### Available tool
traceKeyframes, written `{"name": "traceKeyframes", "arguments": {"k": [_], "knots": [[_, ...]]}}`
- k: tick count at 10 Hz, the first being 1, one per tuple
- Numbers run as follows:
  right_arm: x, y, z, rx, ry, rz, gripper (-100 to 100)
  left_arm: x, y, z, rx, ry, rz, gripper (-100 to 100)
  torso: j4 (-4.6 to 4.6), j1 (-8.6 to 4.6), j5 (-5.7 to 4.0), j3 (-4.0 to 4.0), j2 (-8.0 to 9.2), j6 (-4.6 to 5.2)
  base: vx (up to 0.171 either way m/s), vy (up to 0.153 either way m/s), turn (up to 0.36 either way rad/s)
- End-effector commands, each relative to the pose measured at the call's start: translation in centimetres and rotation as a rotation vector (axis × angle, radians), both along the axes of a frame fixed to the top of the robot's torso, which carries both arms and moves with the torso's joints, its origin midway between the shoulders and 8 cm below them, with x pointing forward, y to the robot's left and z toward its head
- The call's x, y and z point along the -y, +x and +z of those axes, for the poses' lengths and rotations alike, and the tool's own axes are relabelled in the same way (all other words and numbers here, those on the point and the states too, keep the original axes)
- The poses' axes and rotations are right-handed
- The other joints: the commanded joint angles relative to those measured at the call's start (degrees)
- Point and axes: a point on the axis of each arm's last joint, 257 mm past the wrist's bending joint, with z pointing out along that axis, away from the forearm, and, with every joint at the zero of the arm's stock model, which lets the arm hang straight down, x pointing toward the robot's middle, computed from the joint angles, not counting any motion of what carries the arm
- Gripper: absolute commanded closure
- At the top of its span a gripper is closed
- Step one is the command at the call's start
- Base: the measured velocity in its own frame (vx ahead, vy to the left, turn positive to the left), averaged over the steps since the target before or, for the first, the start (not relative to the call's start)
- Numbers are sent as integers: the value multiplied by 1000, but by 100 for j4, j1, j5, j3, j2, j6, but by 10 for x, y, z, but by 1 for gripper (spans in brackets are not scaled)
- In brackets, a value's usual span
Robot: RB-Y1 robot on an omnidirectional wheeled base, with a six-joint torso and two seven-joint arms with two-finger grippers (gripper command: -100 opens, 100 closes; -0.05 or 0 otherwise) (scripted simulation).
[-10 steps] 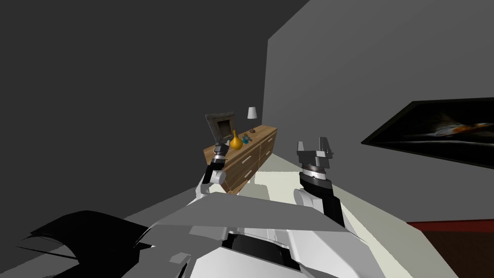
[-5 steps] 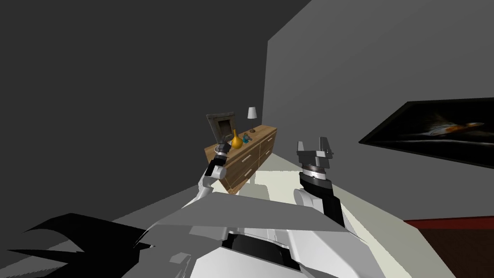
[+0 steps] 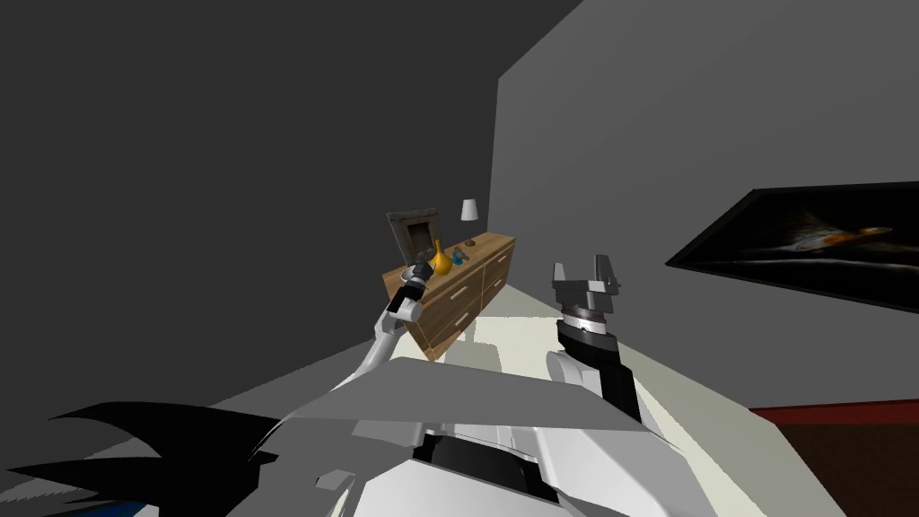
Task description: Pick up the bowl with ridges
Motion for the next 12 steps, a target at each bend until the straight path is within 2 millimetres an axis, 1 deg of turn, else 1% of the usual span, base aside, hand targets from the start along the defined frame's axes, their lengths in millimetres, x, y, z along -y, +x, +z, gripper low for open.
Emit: {"name": "traceKeyframes", "arguments": {"k": [1,2,3,4,5,6,7,8,9,10,11,12], "knots": [[0,0,0,0,0,0,0,-1,10,-15,-59,10,-6,-100,0,0,0,0,0,0,-26,-7,5],[0,0,0,0,0,0,0,-3,24,-16,-87,21,-16,-100,0,0,0,-1,-2,-1,-29,-7,17],[0,0,0,0,0,0,0,-3,27,-29,-125,25,-14,-100,-1,0,0,-1,-2,0,-25,-9,6],[0,0,0,0,0,0,0,-3,28,-30,-131,26,-15,-100,-1,0,0,-1,-3,-1,-11,-5,-1],[0,0,0,0,0,0,0,-7,42,-36,-172,38,-20,-100,-1,0,0,-3,-5,-1,-17,-5,22],[0,0,0,0,0,0,0,-7,44,-45,-203,42,-20,-100,-1,1,0,-3,-6,0,-17,-5,6],[0,0,0,0,0,0,0,-9,56,-45,-230,53,-26,-100,-2,1,0,-3,-6,-1,-30,-6,16],[0,0,0,0,0,0,0,-11,59,-57,-270,57,-23,-100,-1,1,0,-2,-3,-1,-23,-6,9],[0,0,0,0,0,0,0,-15,67,-57,-294,67,-26,-100,-1,0,1,-2,-3,-1,-21,-12,21],[0,0,0,0,0,0,0,-17,73,-68,-334,70,-23,-100,-1,-1,0,-2,-5,-1,-16,-9,9],[0,0,0,0,0,0,0,-17,73,-73,-353,73,-24,-100,-2,-1,0,-4,-7,0,-5,-4,-6],[0,0,0,0,0,0,0,-24,86,-76,-384,80,-19,-100,-2,2,0,-5,-9,-2,-9,-6,21]]}}
